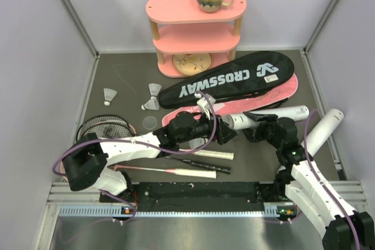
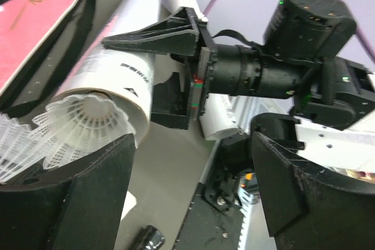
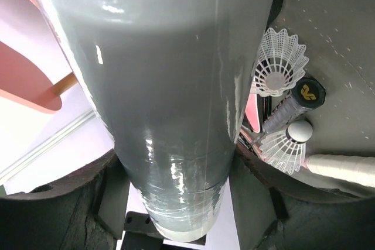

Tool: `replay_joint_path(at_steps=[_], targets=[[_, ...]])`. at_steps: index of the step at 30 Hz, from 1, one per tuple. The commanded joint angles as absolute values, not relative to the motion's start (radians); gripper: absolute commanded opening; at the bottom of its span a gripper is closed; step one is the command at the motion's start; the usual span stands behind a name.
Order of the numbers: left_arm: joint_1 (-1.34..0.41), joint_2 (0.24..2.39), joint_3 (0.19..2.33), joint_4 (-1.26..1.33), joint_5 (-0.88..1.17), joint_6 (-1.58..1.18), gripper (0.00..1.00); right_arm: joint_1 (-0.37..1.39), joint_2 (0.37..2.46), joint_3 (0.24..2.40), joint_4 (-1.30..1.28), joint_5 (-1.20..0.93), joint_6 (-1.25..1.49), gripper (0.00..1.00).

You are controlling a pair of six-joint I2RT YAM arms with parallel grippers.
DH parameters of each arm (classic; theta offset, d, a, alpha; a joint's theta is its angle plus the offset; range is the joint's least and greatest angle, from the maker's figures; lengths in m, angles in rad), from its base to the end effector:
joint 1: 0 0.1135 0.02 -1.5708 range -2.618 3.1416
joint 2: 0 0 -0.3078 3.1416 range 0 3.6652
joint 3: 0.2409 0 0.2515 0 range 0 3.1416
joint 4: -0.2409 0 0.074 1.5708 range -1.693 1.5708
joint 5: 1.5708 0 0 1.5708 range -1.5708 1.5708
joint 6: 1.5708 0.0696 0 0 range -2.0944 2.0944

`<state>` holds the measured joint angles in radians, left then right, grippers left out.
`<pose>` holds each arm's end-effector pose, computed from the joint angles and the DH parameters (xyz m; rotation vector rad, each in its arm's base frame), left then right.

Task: Pack up the badminton gear
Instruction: Place the shuttlecock at the shuttle tube, then pick up the shuttlecock at the center of the board.

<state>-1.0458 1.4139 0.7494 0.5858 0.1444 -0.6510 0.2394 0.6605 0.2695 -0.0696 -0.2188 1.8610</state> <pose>0.1636 -0.3024 0.3029 0.4831 1.7861 -1.3684 0.1448 0.0509 0.2016 1.6182 1.7623 1.4146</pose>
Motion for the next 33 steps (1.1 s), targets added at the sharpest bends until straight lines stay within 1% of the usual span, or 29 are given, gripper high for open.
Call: replay_joint_path(at_steps=[1, 2, 7, 9, 11, 14, 15, 17, 18, 19, 20, 21, 22, 24, 25, 27, 28, 30, 33], targets=[[-1.025, 1.461, 0.770, 0.762, 0.256, -0.727, 0.94, 0.239, 0.646, 0.291, -0.011, -0.256, 1.885, 0.26], [-1.022, 1.485, 0.784, 0.797, 0.273, -0.736, 0.98, 0.239, 0.644, 0.291, -0.009, -0.258, 1.884, 0.26], [-0.997, 1.663, 0.893, 0.922, 0.394, -0.840, 0.99, 0.239, 0.641, 0.291, -0.008, -0.265, 1.890, 0.25], [-0.986, 1.724, 0.910, 1.027, 0.442, -0.912, 0.99, 0.241, 0.637, 0.293, -0.008, -0.265, 1.893, 0.25], [-0.977, 1.735, 0.893, 1.074, 0.459, -0.933, 0.99, 0.241, 0.624, 0.293, -0.008, -0.259, 1.893, 0.25], [-0.974, 1.672, 0.853, 1.010, 0.453, -0.881, 0.99, 0.238, 0.617, 0.281, -0.014, -0.229, 1.882, 0.25], [-0.974, 1.611, 0.839, 0.917, 0.439, -0.833, 0.99, 0.239, 0.617, 0.279, -0.018, -0.224, 1.870, 0.25], [-0.976, 1.533, 0.787, 0.810, 0.384, -0.770, 0.99, 0.238, 0.621, 0.272, -0.028, -0.212, 1.853, 0.25], [-0.976, 1.450, 0.767, 0.691, 0.364, -0.726, 0.99, 0.238, 0.623, 0.270, -0.034, -0.195, 1.836, 0.25], [-0.976, 1.369, 0.743, 0.529, 0.304, -0.694, 0.99, 0.238, 0.626, 0.258, -0.038, -0.184, 1.826, 0.25], [-0.976, 1.305, 0.742, 0.443, 0.234, -0.681, 0.98, 0.236, 0.629, 0.255, -0.038, -0.181, 1.821, 0.25], [-0.976, 1.275, 0.744, 0.360, 0.194, -0.684, 0.98, 0.236, 0.633, 0.255, -0.038, -0.179, 1.815, 0.25], [-0.976, 1.252, 0.742, 0.209, 0.158, -0.683, 0.97, 0.235, 0.635, 0.253, -0.037, -0.178, 1.812, 0.25], [-0.976, 1.188, 0.724, 0.084, 0.037, -0.713, 0.94, 0.233, 0.637, 0.253, -0.038, -0.170, 1.804, 0.25], [-0.976, 1.171, 0.716, -0.023, -0.010, -0.732, 0.93, 0.232, 0.637, 0.255, -0.038, -0.167, 1.802, 0.25], [-0.966, 1.151, 0.690, -0.110, -0.136, -0.807, 0.91, 0.233, 0.635, 0.258, -0.040, -0.163, 1.795, 0.25], [-0.956, 1.154, 0.675, -0.136, -0.137, -0.814, 0.91, 0.233, 0.637, 0.264, -0.040, -0.163, 1.793, 0.25], [-0.919, 1.190, 0.676, -0.155, -0.121, -0.839, 0.82, 0.233, 0.635, 0.265, -0.043, -0.166, 1.787, 0.25], [-0.910, 1.259, 0.706, -0.172, -0.133, -0.847, 0.74, 0.232, 0.632, 0.265, -0.048, -0.170, 1.781, 0.25]])
